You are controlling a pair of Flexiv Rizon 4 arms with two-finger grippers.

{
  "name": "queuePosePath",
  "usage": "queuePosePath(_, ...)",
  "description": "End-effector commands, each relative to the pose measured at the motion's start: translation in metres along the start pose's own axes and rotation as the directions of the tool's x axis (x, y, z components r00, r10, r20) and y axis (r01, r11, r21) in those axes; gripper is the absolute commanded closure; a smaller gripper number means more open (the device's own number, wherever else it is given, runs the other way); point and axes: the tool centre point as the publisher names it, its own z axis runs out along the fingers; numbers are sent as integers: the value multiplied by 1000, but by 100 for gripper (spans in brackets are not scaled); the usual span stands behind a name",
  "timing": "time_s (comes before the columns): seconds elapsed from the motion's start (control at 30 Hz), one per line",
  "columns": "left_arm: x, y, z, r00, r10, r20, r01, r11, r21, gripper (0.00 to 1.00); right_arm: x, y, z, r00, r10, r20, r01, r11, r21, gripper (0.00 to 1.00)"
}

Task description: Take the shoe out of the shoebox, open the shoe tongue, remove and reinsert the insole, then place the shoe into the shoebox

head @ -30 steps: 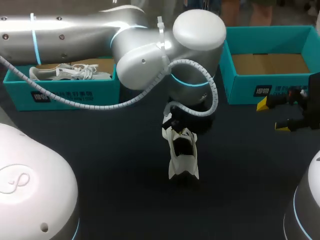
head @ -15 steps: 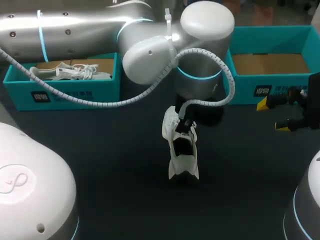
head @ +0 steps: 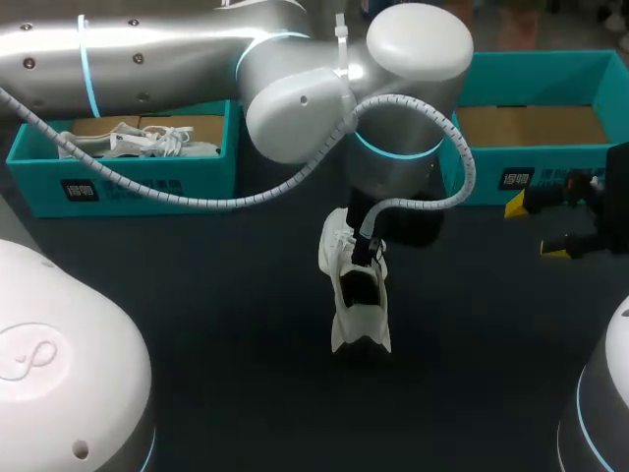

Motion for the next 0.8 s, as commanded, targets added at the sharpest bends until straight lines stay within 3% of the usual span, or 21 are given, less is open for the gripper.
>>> queuePosePath(0.03, 11, 2, -2, 997, -59, 40, 56, 997, 57, 100, 0, -1, 0, 1000, 1, 2, -1, 1000, -1, 0)
queuePosePath(0.3, 22, -2, -9, 988, -149, 48, 141, 982, 128, 100, 0, -1, 0, 1000, 1, 2, -1, 1000, -1, 0)
queuePosePath(0.47, 29, -3, -10, 990, -138, 35, 133, 983, 126, 100, 0, -1, 0, 1000, 1, 2, -1, 1000, -1, 0)
queuePosePath(0.5, 30, -3, -10, 989, -142, 33, 136, 983, 125, 85, 0, -1, 0, 1000, 1, 2, -1, 1000, -1, 0)
queuePosePath(0.53, 32, -4, -9, 989, -142, 33, 137, 983, 126, 60, 0, -1, 0, 1000, 1, 2, -1, 1000, -1, 0)
queuePosePath(0.57, 33, -5, -9, 990, -141, 28, 136, 983, 125, 51, 0, -1, 0, 1000, 1, 2, -1, 1000, -1, 0)
queuePosePath(0.6, 35, -6, -8, 990, -142, 26, 138, 983, 122, 27, 0, -1, 0, 1000, 1, 2, -1, 1000, -1, 0)
queuePosePath(0.67, 38, -7, -4, 988, -151, 16, 148, 981, 129, 0, 0, -1, 0, 1000, 1, 2, -1, 1000, -1, 0)
queuePosePath(0.8, 45, -11, 6, 987, -158, 6, 156, 976, 151, 0, 0, -1, 0, 1000, 1, 2, -1, 1000, -1, 0)
